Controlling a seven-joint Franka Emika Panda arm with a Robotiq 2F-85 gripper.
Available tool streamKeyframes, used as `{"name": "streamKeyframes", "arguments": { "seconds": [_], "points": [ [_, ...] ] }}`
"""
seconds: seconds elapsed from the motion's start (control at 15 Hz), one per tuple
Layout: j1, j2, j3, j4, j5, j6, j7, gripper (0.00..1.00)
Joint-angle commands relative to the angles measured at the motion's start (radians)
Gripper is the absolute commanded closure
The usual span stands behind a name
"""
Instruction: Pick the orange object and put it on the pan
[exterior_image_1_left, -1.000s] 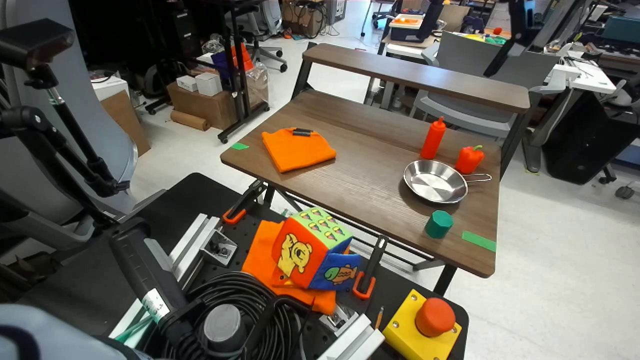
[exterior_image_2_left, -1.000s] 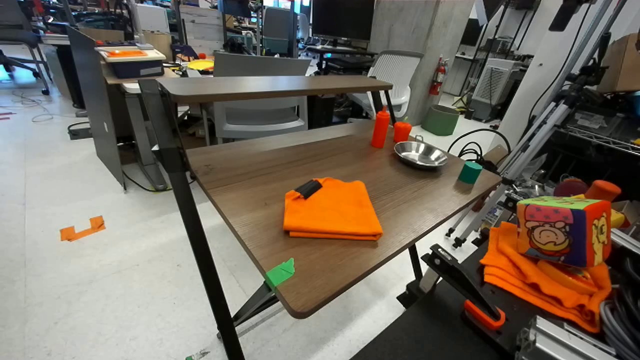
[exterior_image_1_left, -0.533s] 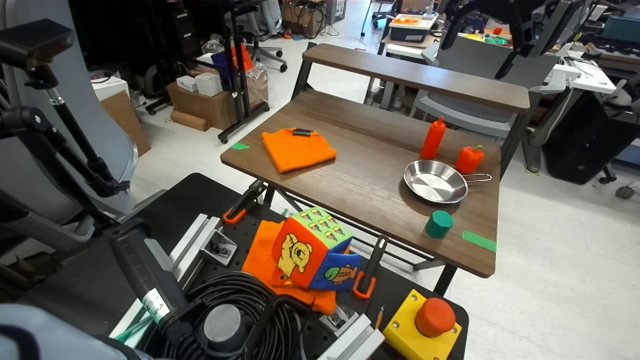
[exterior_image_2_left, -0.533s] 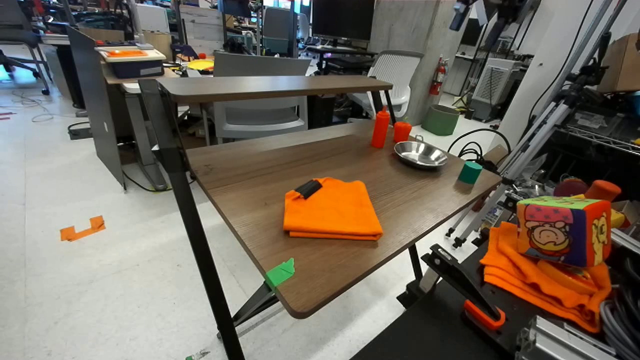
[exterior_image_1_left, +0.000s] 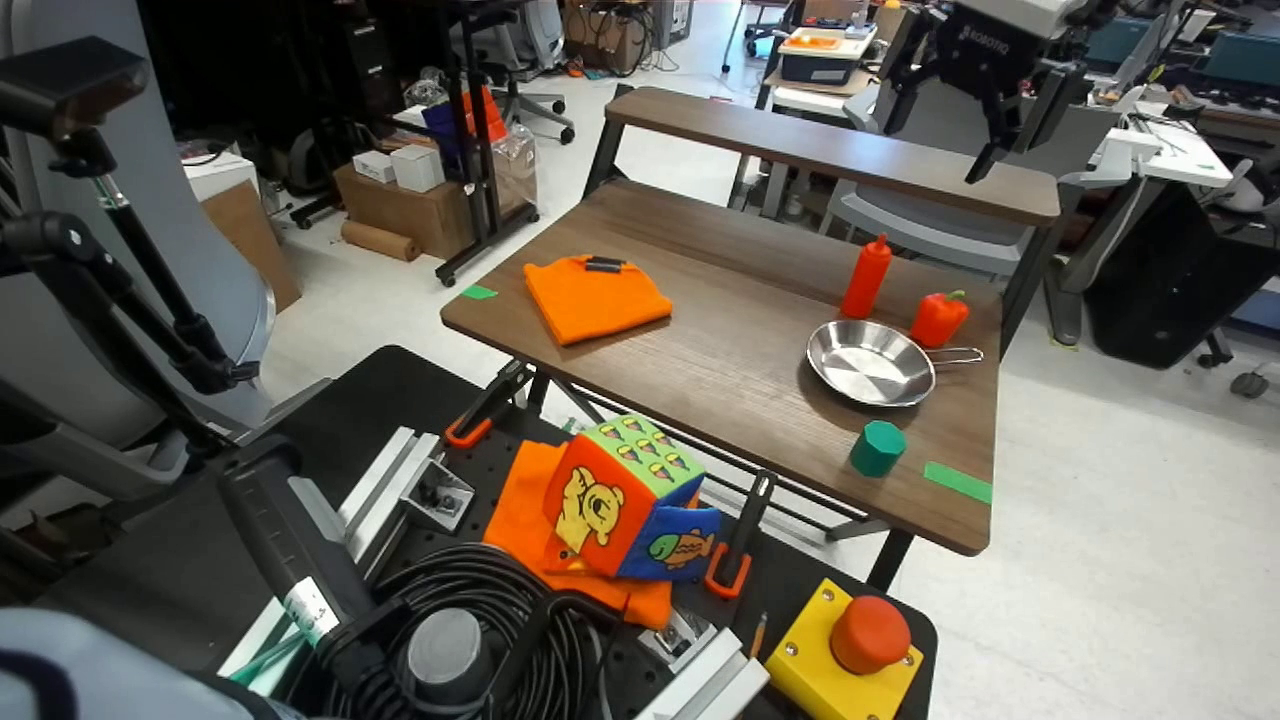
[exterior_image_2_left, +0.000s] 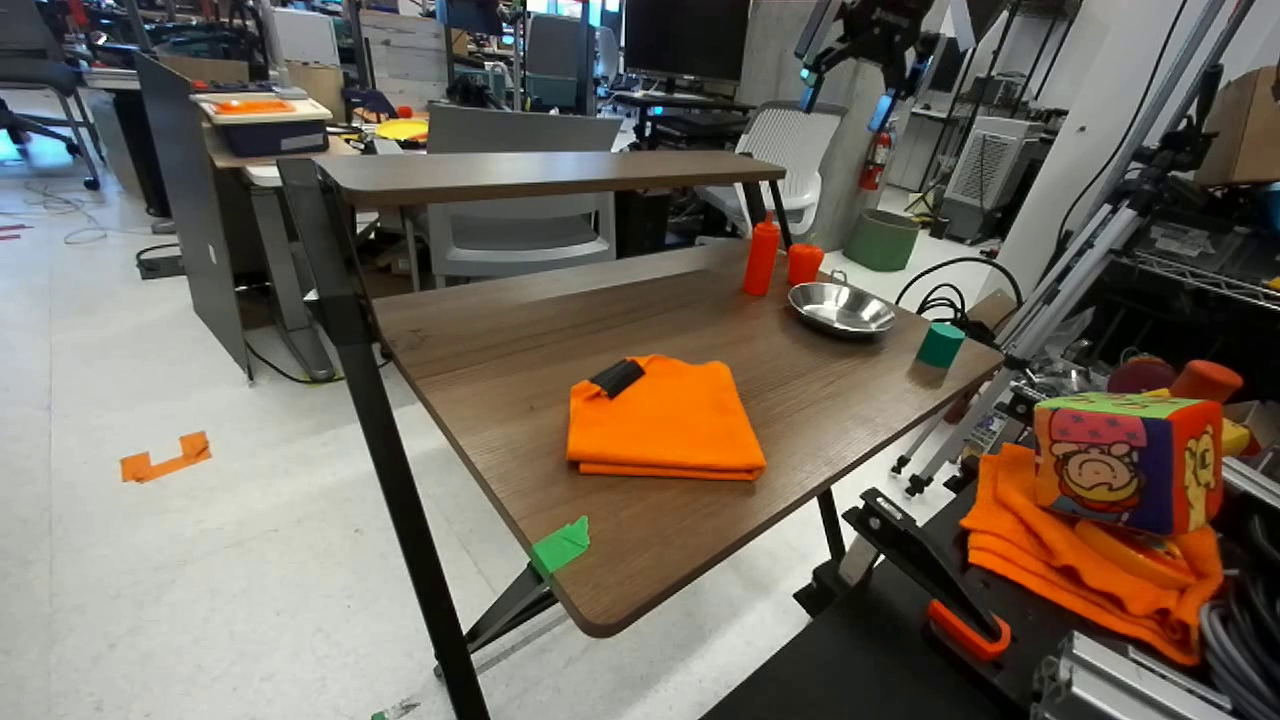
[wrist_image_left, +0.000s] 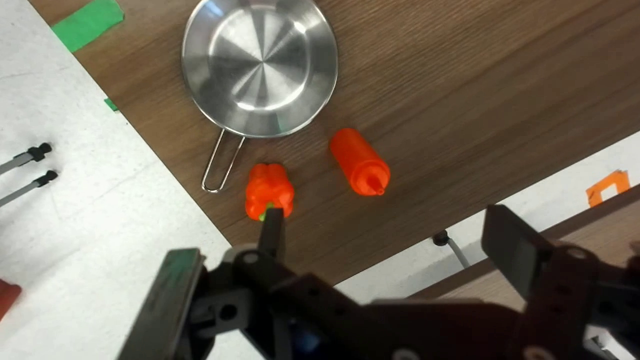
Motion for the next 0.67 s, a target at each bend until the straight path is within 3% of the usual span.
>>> {"name": "streamKeyframes", "arguments": {
  "seconds": [0.0, 0.6],
  "points": [
    [-0.015, 0.119, 0.019, 0.141, 0.005, -0.016, 0.033, 0.0],
    [0.004, 0.325, 0.015, 0.31, -0.027, -0.048, 0.101, 0.0]
  ]
}}
